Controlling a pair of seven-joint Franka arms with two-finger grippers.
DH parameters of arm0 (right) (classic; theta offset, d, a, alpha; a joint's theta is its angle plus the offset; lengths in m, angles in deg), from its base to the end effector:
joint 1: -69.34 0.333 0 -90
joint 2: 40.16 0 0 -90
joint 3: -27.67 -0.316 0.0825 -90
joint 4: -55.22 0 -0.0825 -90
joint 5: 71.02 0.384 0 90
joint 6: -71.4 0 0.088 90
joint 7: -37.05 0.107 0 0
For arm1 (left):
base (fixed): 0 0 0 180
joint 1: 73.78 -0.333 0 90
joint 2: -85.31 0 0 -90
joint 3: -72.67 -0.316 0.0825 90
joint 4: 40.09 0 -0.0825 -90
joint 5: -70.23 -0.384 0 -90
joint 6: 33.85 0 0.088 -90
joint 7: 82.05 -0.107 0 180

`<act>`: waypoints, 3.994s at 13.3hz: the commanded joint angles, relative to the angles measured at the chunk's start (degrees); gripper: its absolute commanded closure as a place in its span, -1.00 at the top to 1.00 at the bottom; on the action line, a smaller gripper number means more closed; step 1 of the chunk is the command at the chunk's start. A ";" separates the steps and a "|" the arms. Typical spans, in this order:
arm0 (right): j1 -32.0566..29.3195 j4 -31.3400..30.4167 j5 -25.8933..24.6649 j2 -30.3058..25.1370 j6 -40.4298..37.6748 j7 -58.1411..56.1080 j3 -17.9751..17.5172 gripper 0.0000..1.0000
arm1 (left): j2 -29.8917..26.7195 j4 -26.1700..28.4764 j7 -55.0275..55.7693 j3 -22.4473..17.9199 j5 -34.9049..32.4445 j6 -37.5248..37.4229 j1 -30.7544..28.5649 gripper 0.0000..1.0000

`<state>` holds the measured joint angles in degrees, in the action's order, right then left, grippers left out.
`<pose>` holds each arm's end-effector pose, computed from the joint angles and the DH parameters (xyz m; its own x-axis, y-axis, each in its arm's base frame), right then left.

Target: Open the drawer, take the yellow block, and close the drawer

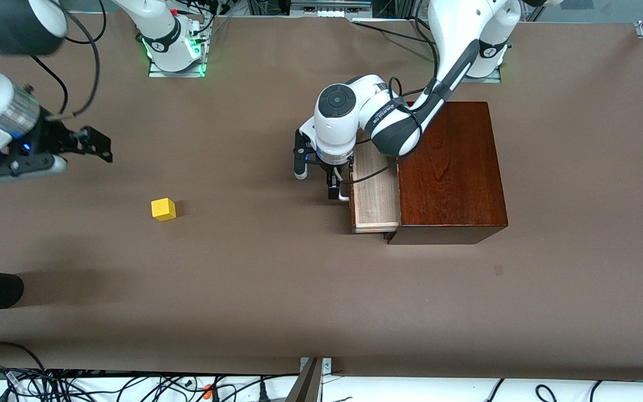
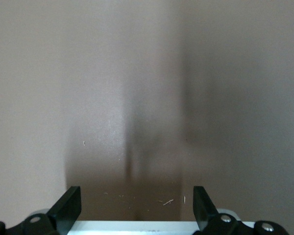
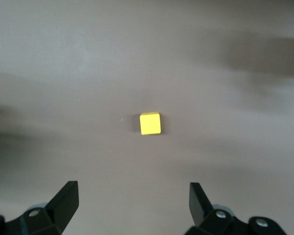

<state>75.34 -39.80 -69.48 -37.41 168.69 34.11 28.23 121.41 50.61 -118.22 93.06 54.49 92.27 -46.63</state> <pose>0.5735 0.0573 0.5668 0.9898 0.1424 -0.0071 0.1421 -0.9895 -0.0266 0.5041 -0.4841 0.2890 0.0168 -0.9997 0.0153 -0.9992 -0.0174 -0.0356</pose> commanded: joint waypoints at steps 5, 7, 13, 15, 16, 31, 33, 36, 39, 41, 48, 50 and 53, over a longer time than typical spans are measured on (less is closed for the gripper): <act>-0.55 9.42 0.84 1.65 -8.87 2.06 -0.47 1.00 | -1.20 -0.88 -4.96 0.09 -1.31 -11.05 -4.73 1.00; -0.99 9.07 0.84 1.74 -8.96 2.15 -0.21 1.00 | -1.29 -0.88 -4.70 0.18 -1.31 -13.78 -5.78 1.00; -1.43 9.42 0.49 2.00 -8.78 2.59 0.05 1.00 | -1.21 -0.88 -4.87 0.00 -1.31 -15.29 -7.81 1.00; -1.43 9.51 -0.64 2.00 -8.25 2.50 0.05 1.00 | -1.29 -0.88 -4.78 0.09 -1.31 -15.29 -8.07 1.00; -1.43 9.51 -1.00 2.00 -8.17 2.41 0.05 1.00 | -1.21 -0.88 -4.78 0.09 -1.31 -15.29 -8.07 1.00; -1.34 9.51 -0.39 2.97 -6.50 1.80 -0.03 1.00 | -13.06 -6.92 -0.22 0.35 12.49 -27.29 -17.37 1.00; -1.34 9.51 -0.39 2.97 -6.50 1.80 -0.03 1.00 | -13.60 -12.27 3.20 0.18 12.49 -36.07 -21.24 1.00; -1.26 9.59 -0.39 2.97 -6.32 1.88 -0.03 1.00 | -13.68 -19.23 7.77 -0.17 12.05 -46.55 -26.25 1.00; -1.26 9.51 -0.39 2.97 -5.79 1.80 -0.03 1.00 | -14.73 -21.44 8.40 -0.08 11.70 -49.47 -30.74 1.00; -1.26 9.51 -0.39 2.97 -5.70 1.80 -0.03 1.00 | -15.79 -21.53 11.63 -0.79 9.25 -49.82 -31.28 1.00; -1.26 9.51 -0.39 2.97 -5.62 1.80 -0.03 1.00 | -15.88 -22.58 17.98 -0.88 7.92 -52.20 -31.10 1.00; -1.26 9.51 -0.39 2.97 -5.62 1.80 -0.03 1.00 | -15.71 -23.73 17.54 -0.88 3.91 -51.94 -30.84 1.00; -1.26 9.51 -0.39 2.97 -5.62 1.80 -0.03 1.00 | -15.96 -23.65 18.16 -0.78 0.62 -50.72 -30.22 1.00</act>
<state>74.57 -31.81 -69.87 -35.10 163.35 35.94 28.68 105.86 27.53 -100.68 92.43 56.91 41.46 -77.47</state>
